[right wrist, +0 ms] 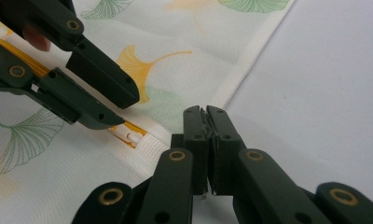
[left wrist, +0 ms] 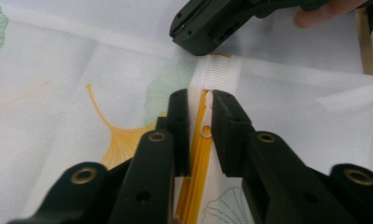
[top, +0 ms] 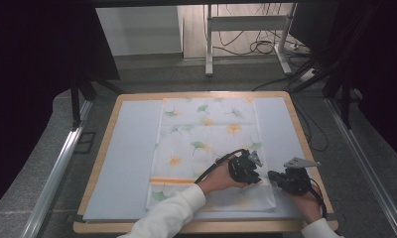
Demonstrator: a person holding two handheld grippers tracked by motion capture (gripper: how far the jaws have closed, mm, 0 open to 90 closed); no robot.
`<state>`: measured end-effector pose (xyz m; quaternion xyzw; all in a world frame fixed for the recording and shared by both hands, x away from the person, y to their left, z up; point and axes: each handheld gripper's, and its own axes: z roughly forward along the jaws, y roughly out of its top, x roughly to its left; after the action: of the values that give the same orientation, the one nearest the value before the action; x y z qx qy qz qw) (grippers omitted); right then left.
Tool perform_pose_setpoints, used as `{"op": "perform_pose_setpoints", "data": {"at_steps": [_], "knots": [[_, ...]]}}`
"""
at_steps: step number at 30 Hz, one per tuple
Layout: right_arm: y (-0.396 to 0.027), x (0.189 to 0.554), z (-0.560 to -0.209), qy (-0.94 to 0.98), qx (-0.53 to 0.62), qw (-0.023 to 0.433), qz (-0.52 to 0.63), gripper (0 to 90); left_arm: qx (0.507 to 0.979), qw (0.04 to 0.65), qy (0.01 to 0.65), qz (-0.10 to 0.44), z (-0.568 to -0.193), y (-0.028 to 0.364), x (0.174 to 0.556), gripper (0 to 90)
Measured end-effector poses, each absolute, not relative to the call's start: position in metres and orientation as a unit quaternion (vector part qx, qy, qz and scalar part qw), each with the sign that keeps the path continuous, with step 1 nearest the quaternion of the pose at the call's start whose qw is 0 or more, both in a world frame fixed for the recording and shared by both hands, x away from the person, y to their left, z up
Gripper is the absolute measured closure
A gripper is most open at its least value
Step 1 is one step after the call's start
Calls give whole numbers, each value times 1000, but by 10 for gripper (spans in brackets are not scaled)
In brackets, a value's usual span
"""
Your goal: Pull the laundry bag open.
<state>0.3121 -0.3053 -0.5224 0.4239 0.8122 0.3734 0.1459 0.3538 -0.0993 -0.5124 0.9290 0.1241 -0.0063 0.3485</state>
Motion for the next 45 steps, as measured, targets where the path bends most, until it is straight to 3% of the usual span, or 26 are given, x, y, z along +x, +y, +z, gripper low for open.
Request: {"op": "perform_pose_setpoints", "data": {"at_steps": [5,13,19,22,35,45], "knots": [[-305,312,-522,812,425,146,373,866,932,342,121,-10,-515,-103,352,732],[-304,312,-523,812,425,145,373,866,941,320,104,34,-513,-110,343,779],[-304,312,-523,812,425,146,372,866,939,324,117,16,-514,-109,346,760],[-304,313,-523,813,425,146,371,866,941,316,122,20,-513,-111,347,810],[-304,312,-523,812,426,145,372,865,940,318,121,8,-512,-110,351,839],[-305,313,-523,812,424,145,373,861,945,305,118,25,-509,-113,346,841]]}}
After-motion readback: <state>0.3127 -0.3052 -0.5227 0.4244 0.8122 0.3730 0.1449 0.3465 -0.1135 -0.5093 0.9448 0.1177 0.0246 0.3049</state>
